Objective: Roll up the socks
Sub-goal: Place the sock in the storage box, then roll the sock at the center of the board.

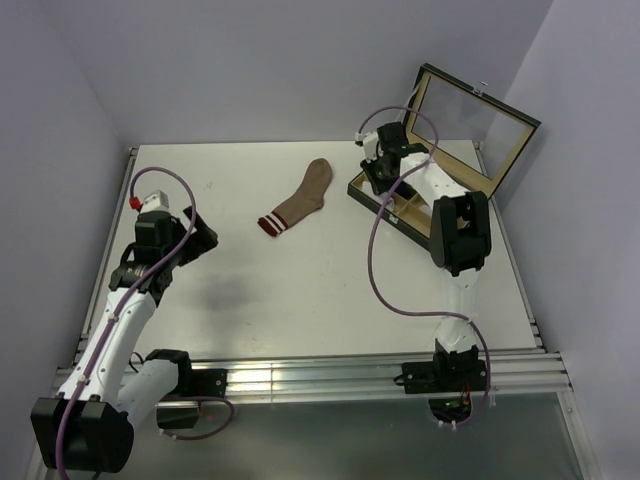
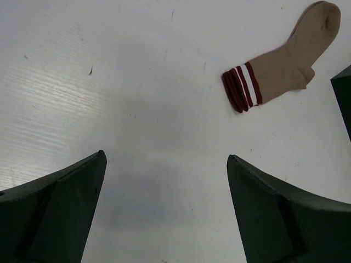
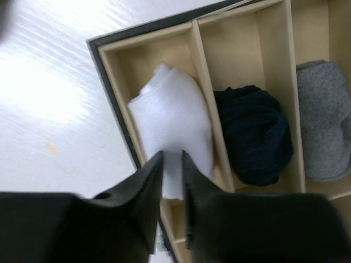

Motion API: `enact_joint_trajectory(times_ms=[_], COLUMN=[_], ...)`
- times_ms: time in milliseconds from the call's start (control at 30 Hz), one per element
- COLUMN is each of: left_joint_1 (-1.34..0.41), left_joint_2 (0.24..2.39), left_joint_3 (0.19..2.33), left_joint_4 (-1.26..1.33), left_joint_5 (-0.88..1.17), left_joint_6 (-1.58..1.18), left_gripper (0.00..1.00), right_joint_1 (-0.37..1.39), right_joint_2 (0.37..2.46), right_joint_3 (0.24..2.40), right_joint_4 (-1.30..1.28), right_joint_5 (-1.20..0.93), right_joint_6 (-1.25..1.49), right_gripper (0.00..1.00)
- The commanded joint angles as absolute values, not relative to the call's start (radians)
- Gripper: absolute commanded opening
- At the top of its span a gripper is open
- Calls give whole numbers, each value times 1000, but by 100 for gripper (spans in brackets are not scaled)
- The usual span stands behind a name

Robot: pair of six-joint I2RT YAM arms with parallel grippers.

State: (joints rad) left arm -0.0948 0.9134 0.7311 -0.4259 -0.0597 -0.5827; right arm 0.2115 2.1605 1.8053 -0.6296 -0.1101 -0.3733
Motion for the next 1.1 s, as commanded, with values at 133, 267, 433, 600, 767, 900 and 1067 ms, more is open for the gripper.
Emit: enact_joint_trajectory(times_ms=[133,267,433,600,767,900,1067], left_joint_1=[-89,-87,-86,-86,-86,-87,-86], left_joint_2=[876,844,805,784,769,765,759], left_joint_3=[733,733,736,732,730,726,726], left_joint_4=[-397,-423,-440,-446,-448,-446,-445], left_joint_5=[-52,-124,-196,-222,-230,-219,-218], left_joint_6=[-560,-566,-574,-581,-584,-584,-583], left_gripper=[97,98,99,99,99,100,100], right_joint_1=[268,369,540,644,733,762,784], right_joint_2=[1873,1873,1963,2109,2233,2305,2345], right_joint_3=[1740,1709,1726,1815,1884,1904,1890], right_joint_4=[-499,-428,-355,-324,-284,-253,-276], right_joint_5=[-225,-169,-114,-86,-31,-14,-11], right_joint_6=[-204,-53,46,106,113,147,160], right_gripper=[44,48,49,50,52,52,52])
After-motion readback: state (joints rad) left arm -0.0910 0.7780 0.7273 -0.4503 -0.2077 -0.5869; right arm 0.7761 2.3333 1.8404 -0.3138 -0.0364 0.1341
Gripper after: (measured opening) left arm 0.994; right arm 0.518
